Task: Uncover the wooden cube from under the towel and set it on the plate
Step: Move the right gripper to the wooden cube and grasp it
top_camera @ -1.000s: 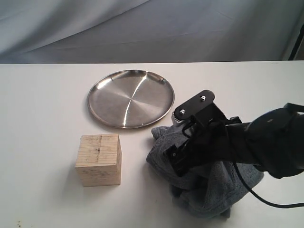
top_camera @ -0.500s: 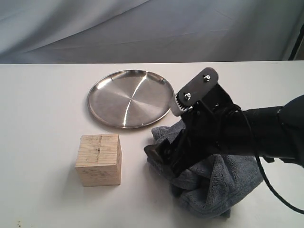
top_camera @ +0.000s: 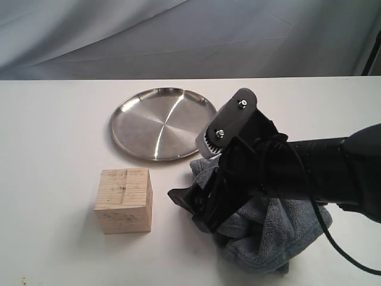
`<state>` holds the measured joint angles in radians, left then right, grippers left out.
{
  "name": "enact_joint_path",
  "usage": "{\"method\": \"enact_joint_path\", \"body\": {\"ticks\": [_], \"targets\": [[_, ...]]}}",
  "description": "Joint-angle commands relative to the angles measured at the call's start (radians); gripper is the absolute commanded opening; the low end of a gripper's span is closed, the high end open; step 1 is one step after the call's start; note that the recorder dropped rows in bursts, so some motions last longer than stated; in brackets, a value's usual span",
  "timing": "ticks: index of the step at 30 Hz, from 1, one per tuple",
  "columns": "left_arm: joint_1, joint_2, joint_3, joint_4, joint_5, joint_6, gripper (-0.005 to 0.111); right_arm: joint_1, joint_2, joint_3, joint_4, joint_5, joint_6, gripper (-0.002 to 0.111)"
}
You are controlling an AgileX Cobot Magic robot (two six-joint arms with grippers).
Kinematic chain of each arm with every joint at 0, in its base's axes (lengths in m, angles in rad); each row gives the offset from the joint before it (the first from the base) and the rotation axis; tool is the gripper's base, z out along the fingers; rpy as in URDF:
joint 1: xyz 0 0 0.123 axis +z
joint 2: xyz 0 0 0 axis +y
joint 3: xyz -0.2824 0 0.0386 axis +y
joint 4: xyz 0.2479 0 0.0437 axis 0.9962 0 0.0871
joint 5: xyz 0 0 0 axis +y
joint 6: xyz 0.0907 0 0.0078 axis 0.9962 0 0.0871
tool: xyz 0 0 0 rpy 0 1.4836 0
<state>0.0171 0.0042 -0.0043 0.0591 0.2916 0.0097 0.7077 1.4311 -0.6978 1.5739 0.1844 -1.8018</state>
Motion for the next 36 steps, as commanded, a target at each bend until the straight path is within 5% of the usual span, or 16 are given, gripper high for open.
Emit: {"method": "enact_joint_path", "body": {"ticks": [1, 3, 4, 6, 8, 15, 18, 21, 25, 36], "targets": [[-0.006, -0.004, 0.004, 0.004, -0.008, 0.001, 0.0, 0.004, -0.004, -0.05, 0.007, -0.003, -0.105, 0.08], [-0.006, -0.004, 0.004, 0.004, -0.008, 0.001, 0.0, 0.004, -0.004, -0.076, 0.002, -0.003, -0.158, 0.063], [-0.006, -0.004, 0.004, 0.004, -0.008, 0.001, 0.0, 0.004, -0.004, -0.106, 0.002, -0.003, -0.167, 0.04], [-0.006, -0.004, 0.004, 0.004, -0.008, 0.001, 0.0, 0.004, -0.004, -0.144, 0.002, 0.014, -0.167, 0.013], [-0.006, -0.004, 0.004, 0.004, -0.008, -0.001, 0.0, 0.004, 0.007, -0.179, 0.002, 0.068, -0.165, 0.0], [-0.006, -0.004, 0.004, 0.004, -0.008, -0.001, 0.0, 0.004, 0.253, -0.357, -0.146, 0.356, -0.141, 0.0], [-0.006, -0.004, 0.004, 0.004, -0.008, 0.001, 0.0, 0.002, 0.376, -0.484, -0.367, 0.478, 0.064, 0.0], [-0.006, -0.004, 0.004, 0.004, -0.008, 0.001, 0.0, 0.001, 0.443, -0.565, -0.617, 0.497, 0.315, 0.0], [-0.006, -0.004, 0.004, 0.004, -0.008, 0.001, 0.0, 0.001, 0.485, -0.615, -0.829, 0.541, 0.417, 0.0], [-0.006, -0.004, 0.004, 0.004, -0.008, -0.001, 0.0, 0.001, 0.497, -0.618, -0.86, 0.377, 0.443, 0.0]]}}
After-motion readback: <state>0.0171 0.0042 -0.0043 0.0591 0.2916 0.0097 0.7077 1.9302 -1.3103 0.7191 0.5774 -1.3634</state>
